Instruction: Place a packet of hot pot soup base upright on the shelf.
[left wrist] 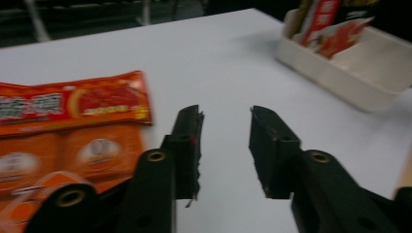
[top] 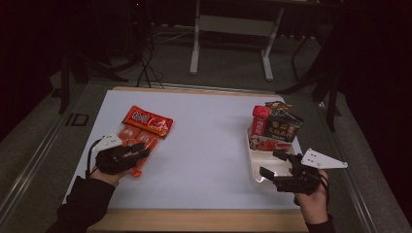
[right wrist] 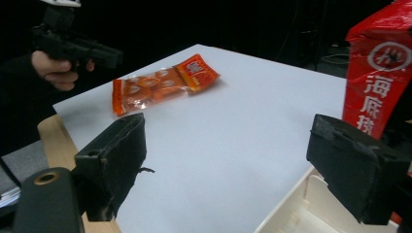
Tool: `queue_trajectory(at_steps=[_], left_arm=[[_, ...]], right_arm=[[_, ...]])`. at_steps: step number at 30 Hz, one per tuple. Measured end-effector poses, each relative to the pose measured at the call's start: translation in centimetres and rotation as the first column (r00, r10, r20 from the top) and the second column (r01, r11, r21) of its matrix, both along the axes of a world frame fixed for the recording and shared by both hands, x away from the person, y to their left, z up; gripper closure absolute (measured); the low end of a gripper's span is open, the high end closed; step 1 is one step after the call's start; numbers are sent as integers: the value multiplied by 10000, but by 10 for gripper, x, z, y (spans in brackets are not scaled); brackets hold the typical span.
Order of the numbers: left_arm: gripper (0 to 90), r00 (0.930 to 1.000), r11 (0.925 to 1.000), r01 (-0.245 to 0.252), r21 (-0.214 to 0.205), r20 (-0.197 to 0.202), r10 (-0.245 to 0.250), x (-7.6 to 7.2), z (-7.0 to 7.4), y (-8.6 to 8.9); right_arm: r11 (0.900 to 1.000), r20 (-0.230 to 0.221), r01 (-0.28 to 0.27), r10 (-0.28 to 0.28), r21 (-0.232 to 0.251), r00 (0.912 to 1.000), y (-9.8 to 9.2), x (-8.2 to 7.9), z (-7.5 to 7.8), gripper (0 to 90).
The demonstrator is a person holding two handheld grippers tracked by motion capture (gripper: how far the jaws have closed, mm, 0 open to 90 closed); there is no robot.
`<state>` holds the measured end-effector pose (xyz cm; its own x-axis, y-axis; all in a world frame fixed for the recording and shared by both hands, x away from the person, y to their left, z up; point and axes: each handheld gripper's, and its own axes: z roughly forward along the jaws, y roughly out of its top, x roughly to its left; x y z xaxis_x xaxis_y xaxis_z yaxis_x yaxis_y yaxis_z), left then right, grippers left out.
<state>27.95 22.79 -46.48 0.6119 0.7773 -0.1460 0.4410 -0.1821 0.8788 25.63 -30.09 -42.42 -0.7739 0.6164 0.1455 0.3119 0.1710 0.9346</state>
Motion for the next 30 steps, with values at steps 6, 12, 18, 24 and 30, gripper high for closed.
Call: queue_trajectory(at_steps=[6, 12, 18, 24, 30], left_arm=[[838, 9956, 9953, -938, 256, -39, 940, 16, 4, 30], [900, 9834, 9830, -1741, 590, -411, 1767, 32, -10, 52], [900, 9682, 9698, -2200, 1051, -982, 2302, 46, -30, 68], [900, 9459, 9489, -2660, 1699, -1436, 2909, 60, -44, 83], [900, 9252, 9297, -2806, 2388, -1905, 3282, 71, -60, 93]], right_arm=[[9993, -113, -378, 378, 8, 9992, 4, 0, -2, 144], [9984, -154, -572, 572, -4, 9982, 7, 1, -4, 144], [9976, -141, -687, 687, 8, 9975, 8, 0, -4, 144], [9969, -171, -784, 784, 9, 9968, 9, 1, -5, 145], [9965, -129, -840, 840, 26, 9964, 9, 0, -4, 145]])
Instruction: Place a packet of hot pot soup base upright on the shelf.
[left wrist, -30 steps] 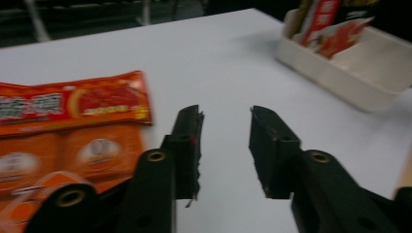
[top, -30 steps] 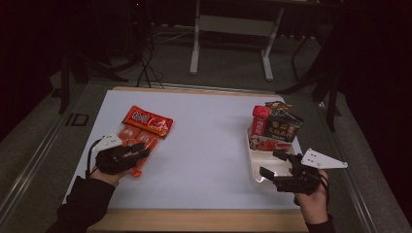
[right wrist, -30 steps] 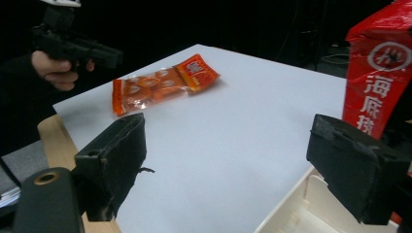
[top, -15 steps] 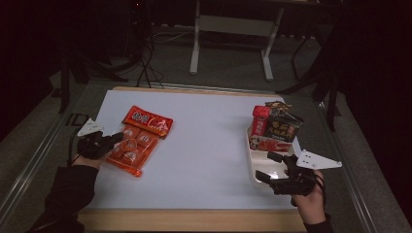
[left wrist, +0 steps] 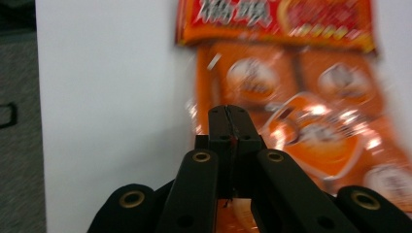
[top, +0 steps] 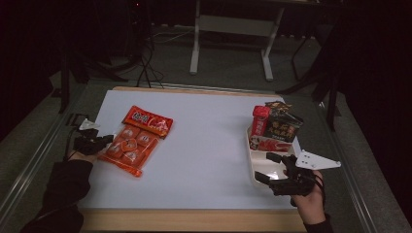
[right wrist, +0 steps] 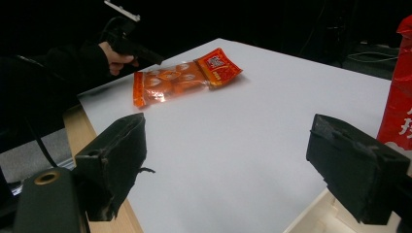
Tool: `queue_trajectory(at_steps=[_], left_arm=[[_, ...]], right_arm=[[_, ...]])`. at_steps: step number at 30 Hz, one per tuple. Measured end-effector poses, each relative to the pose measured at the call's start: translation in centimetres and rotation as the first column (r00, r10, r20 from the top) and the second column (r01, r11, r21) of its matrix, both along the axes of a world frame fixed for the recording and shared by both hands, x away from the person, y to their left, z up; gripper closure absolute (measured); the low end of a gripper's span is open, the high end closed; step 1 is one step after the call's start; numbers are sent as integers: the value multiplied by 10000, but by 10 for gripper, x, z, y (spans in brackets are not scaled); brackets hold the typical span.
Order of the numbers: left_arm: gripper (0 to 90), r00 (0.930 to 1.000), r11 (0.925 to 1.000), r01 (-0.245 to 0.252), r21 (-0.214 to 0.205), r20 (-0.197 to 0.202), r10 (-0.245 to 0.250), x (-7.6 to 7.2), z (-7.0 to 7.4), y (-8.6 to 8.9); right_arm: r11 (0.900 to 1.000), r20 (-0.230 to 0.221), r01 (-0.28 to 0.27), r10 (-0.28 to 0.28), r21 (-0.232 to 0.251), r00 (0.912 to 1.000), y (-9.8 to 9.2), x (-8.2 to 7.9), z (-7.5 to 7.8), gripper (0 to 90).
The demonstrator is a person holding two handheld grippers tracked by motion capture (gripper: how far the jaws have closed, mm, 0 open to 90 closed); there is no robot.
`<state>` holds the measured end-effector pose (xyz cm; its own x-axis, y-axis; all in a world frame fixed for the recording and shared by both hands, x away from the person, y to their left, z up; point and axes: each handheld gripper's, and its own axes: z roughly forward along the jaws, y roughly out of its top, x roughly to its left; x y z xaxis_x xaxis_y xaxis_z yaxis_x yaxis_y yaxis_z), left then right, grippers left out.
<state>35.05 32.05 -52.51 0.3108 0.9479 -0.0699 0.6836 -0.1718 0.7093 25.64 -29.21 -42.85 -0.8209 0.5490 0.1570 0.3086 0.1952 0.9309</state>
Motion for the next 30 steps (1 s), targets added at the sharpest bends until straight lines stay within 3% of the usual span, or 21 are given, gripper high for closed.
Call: queue_trajectory(at_steps=[4, 6, 16, 20, 30], left_arm=[[900, 9995, 9991, -159, 390, -279, 170, 4, -9, 2], [900, 9993, 9995, -49, 299, -357, 60, 6, -11, 2], [900, 9986, 9944, 80, 1050, -537, -24, 15, -9, -9], [900, 9977, 9955, 224, 918, -661, -163, 13, -9, -13], [900, 9919, 9917, 1105, 661, -709, -1058, 2, -9, -43]], right_arm=[[10000, -40, 19, -19, 20, 10000, -1, 1, 0, 145], [9999, 13, 84, -84, 57, 10000, -1, 0, 0, 148], [10000, -78, -20, 21, 26, 10000, 1, 1, -1, 149], [10000, -113, -26, 27, 76, 9999, 1, 1, -1, 149], [9999, -122, -95, 96, 33, 9999, 4, 1, -1, 149]])
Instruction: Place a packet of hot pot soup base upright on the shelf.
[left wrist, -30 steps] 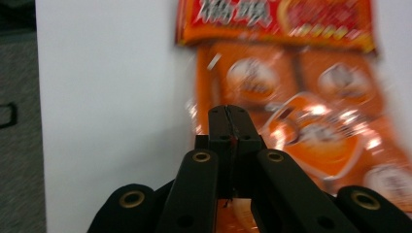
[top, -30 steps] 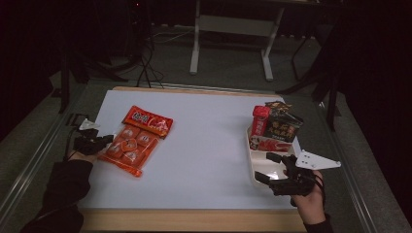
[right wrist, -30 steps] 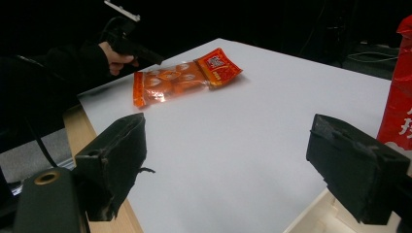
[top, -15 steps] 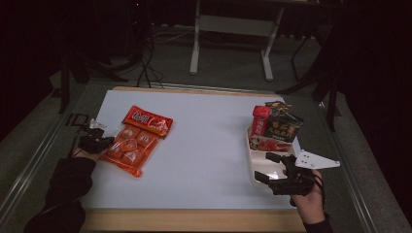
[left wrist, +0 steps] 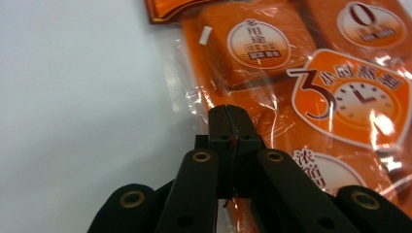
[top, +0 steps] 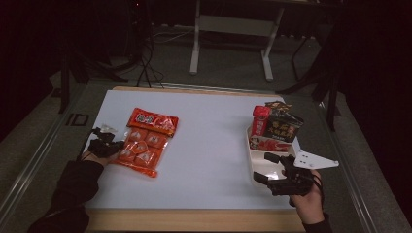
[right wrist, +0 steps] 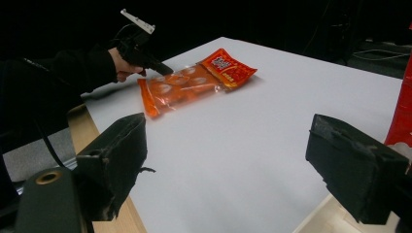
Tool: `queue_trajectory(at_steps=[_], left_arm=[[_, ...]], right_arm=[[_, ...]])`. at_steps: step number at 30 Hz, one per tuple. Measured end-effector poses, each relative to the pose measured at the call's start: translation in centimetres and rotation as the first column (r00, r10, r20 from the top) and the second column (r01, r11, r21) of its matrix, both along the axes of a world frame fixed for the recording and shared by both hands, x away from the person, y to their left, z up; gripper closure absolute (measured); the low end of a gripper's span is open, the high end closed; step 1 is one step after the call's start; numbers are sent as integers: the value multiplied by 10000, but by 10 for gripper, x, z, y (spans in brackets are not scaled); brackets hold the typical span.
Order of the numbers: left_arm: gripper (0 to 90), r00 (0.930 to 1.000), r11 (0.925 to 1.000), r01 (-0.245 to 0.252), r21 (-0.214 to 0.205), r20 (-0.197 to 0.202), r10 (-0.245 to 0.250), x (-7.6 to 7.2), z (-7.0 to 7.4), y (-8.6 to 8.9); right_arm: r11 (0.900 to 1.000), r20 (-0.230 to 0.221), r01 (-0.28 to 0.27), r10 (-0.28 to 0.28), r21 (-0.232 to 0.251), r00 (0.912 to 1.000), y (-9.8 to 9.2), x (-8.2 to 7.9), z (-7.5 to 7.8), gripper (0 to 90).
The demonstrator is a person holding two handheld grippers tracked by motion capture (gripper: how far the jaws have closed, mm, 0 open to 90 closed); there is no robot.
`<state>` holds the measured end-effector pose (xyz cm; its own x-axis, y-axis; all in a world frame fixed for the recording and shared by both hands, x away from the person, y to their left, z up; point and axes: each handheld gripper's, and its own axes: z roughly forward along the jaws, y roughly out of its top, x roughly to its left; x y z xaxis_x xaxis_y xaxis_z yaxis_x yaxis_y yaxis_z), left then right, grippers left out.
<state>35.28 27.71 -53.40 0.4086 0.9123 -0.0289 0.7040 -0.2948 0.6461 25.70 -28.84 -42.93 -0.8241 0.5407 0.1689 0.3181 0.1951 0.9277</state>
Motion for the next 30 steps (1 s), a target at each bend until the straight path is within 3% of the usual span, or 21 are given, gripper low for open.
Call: queue_trajectory(at_steps=[10, 16, 20, 25, 30], left_arm=[[900, 9958, 9952, 884, -431, -188, -893, -10, 1, -26], [900, 9918, 9921, 1232, -259, -317, -1239, -11, 3, -32], [900, 9976, 9965, 637, -542, -226, -650, 1, 4, -27], [900, 9995, 9986, 314, -429, 101, -310, 13, 8, -30], [900, 9999, 9996, -27, -291, 148, 31, 26, 9, -31]], right_arm=[[10000, -6, -33, 33, 6, 10000, 0, -1, 1, 150], [10000, -56, -48, 48, 24, 10000, 0, 0, 0, 153], [10000, -54, -44, 44, 42, 10000, 0, 0, 0, 153], [10000, -66, -39, 39, 18, 10000, -1, 0, -1, 153], [10000, -97, -81, 81, -4, 9999, 0, 1, -2, 153]])
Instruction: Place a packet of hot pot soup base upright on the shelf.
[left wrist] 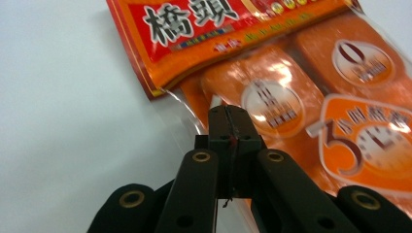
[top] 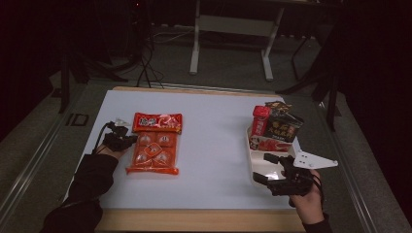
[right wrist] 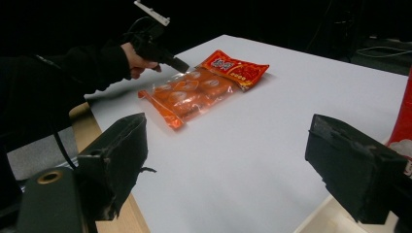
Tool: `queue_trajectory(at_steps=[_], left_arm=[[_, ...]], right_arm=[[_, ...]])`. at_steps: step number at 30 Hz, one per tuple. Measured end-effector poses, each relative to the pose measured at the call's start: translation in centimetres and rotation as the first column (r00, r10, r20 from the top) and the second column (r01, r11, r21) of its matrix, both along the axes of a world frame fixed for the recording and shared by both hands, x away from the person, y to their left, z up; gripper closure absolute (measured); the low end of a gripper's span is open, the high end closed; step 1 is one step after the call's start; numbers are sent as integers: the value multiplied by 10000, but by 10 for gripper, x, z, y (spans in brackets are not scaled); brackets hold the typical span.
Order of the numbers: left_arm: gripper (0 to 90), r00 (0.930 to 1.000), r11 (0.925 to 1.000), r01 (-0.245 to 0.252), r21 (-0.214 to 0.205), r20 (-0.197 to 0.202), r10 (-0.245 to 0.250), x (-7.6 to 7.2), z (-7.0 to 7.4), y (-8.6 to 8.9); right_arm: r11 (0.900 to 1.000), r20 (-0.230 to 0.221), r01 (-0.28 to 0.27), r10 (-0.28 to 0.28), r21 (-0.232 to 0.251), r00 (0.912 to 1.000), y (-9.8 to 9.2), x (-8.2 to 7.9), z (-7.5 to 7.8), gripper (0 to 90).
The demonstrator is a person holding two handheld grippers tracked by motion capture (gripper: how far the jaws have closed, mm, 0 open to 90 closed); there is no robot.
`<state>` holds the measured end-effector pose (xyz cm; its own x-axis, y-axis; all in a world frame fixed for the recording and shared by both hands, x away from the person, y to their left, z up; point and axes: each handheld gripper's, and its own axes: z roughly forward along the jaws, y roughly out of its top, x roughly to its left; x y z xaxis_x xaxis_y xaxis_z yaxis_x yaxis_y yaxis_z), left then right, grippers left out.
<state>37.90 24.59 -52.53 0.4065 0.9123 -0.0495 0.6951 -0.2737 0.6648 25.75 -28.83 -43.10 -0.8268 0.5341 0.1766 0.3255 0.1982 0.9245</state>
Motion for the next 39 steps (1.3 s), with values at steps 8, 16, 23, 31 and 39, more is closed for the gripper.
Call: queue_trajectory(at_steps=[8, 16, 23, 31, 39], left_arm=[[900, 9997, 9999, -141, -83, -188, 139, 11, -8, -3], [900, 9996, 9997, 163, 165, -246, -159, 9, -8, -12], [900, 9963, 9966, 825, 45, -237, -824, 6, -8, -38], [900, 9837, 9842, 1765, -125, -337, -1768, 2, -7, -73], [900, 9657, 9666, 2564, -63, -417, -2564, -3, -5, -107]], right_arm=[[10000, -19, -2, 2, 47, 10000, 0, 0, 0, 153], [10000, -19, -60, 60, 10, 10000, 2, 0, 0, 153], [10000, -24, -84, 84, 16, 10000, 3, 0, 0, 153], [10000, -17, -69, 69, 70, 10000, 1, 0, 1, 153], [9999, -18, -88, 88, 66, 10000, 1, 0, 1, 153]])
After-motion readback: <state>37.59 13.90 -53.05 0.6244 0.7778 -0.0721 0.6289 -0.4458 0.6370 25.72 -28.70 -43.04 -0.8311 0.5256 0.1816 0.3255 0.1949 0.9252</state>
